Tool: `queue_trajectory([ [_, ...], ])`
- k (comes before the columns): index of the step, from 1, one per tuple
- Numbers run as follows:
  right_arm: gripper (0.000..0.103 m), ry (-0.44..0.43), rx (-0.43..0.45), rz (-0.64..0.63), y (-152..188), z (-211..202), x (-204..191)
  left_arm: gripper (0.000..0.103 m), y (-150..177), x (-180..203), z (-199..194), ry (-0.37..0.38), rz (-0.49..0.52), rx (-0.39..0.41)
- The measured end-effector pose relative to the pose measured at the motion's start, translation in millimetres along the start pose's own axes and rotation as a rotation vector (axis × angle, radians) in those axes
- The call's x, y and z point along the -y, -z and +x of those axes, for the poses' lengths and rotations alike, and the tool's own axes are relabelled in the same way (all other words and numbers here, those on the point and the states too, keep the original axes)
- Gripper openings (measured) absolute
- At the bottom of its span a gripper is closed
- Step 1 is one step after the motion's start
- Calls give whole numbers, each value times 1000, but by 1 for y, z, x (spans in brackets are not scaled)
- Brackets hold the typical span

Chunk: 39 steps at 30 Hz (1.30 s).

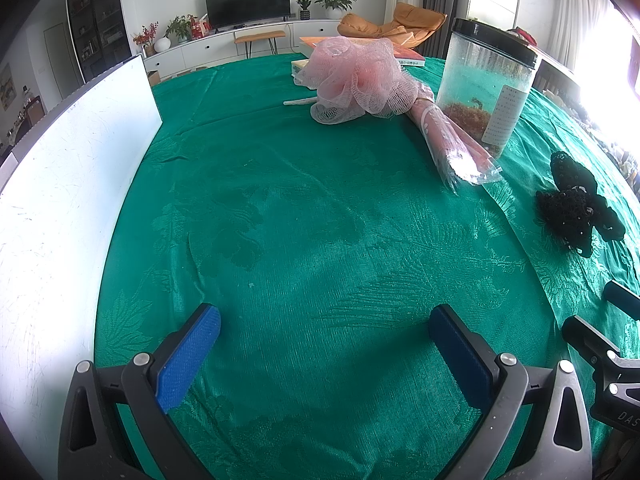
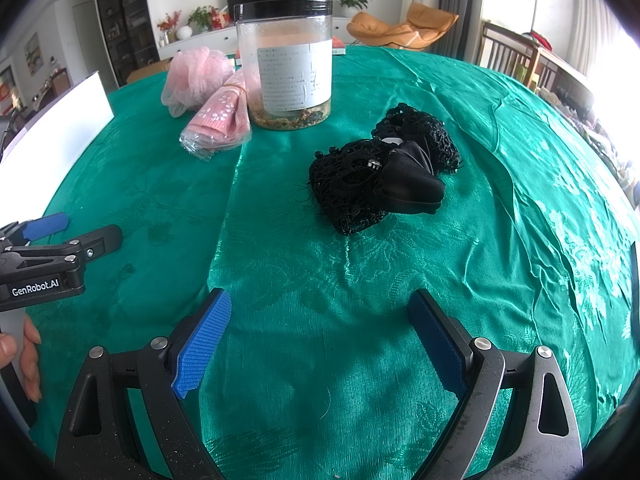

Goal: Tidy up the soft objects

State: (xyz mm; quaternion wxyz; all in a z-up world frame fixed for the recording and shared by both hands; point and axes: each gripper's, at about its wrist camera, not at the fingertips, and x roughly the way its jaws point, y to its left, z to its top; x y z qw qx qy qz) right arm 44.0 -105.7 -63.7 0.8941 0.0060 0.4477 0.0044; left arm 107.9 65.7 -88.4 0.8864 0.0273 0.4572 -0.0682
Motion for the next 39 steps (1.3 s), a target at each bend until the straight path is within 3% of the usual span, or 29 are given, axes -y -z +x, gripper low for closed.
queue_trajectory([
  [39, 91, -11, 0, 22, -1, -1, 4, 103, 0, 0, 0, 0, 0, 0],
])
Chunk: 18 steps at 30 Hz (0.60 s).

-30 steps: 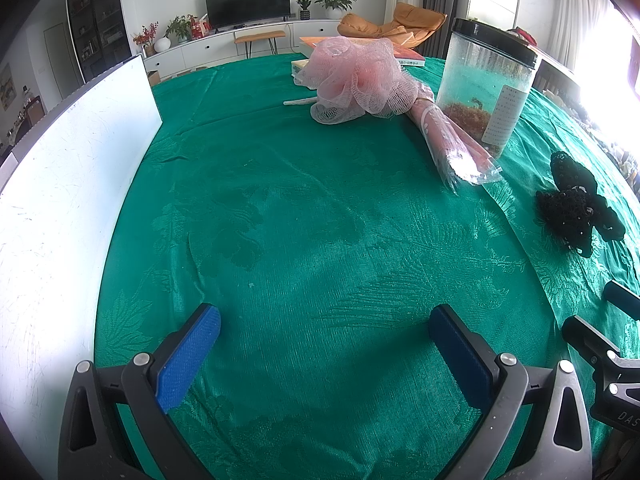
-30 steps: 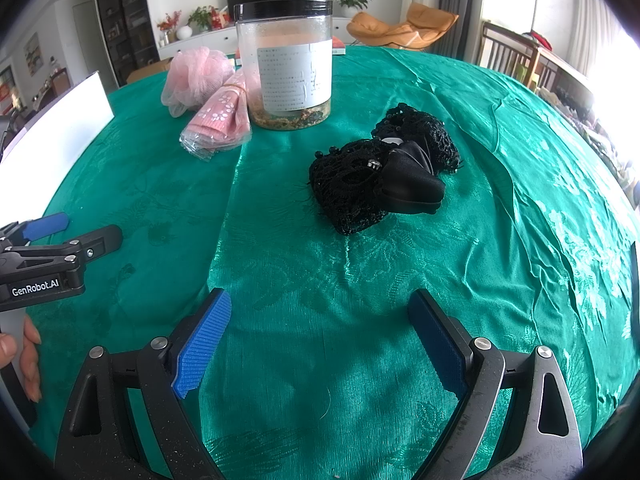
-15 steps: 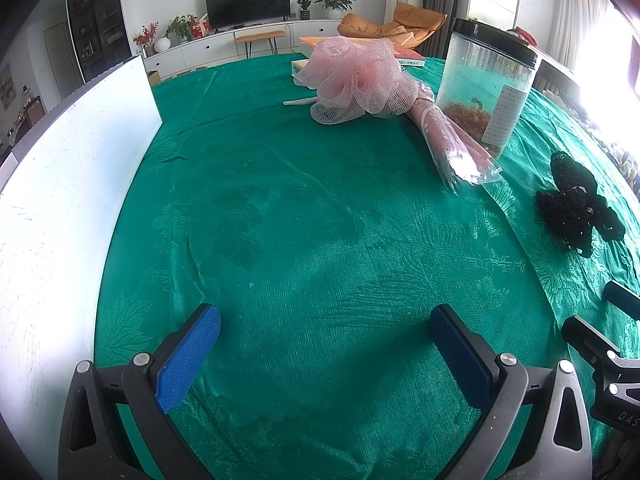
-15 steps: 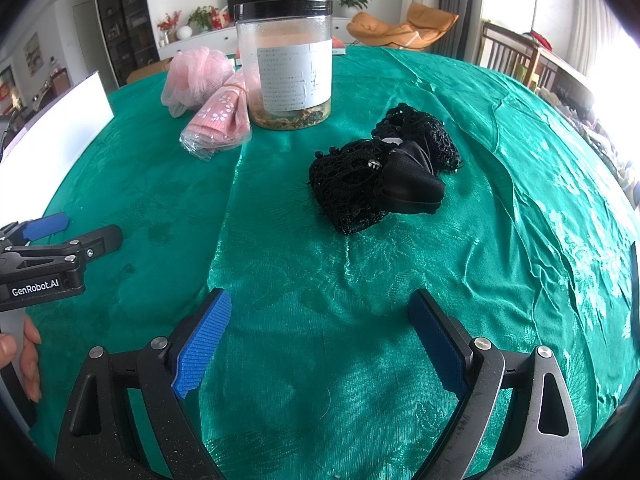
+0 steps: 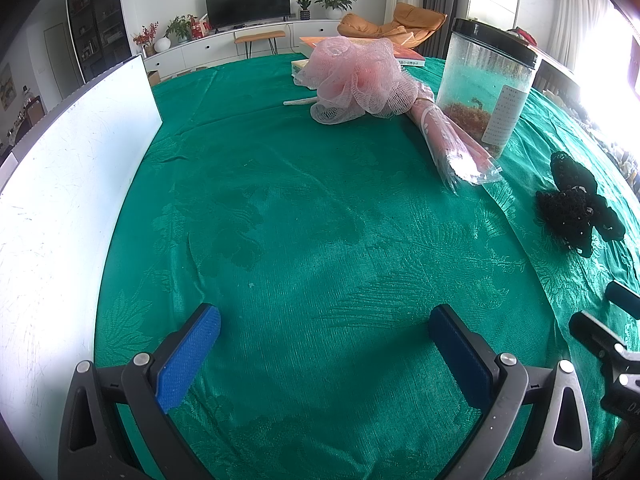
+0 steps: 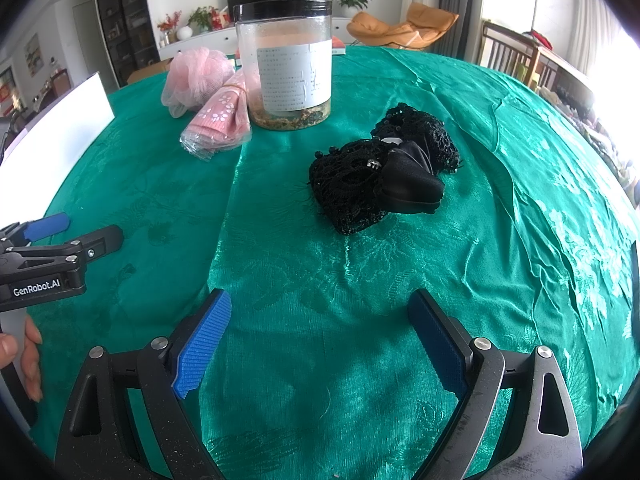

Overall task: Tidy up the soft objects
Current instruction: 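Grasp the black knit item with the right tool while the left tool grasps the pink sponge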

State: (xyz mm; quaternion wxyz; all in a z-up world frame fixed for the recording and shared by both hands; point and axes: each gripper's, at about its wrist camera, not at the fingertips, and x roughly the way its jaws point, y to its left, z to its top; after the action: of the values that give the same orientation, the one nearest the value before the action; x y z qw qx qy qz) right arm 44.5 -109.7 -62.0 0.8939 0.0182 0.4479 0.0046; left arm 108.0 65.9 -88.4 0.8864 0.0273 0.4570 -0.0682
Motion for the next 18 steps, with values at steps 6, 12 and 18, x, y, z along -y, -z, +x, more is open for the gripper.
queue_trajectory([
  [6, 91, 57, 32, 265, 0, -7, 51, 103, 0, 0, 0, 0, 0, 0],
  [12, 91, 101, -40, 34, -28, 18, 31, 103, 0, 1, 0, 1, 0, 0],
  [18, 89, 252, -22, 18, -111, 55, 79, 103, -5, -1, 2, 1, 0, 0],
])
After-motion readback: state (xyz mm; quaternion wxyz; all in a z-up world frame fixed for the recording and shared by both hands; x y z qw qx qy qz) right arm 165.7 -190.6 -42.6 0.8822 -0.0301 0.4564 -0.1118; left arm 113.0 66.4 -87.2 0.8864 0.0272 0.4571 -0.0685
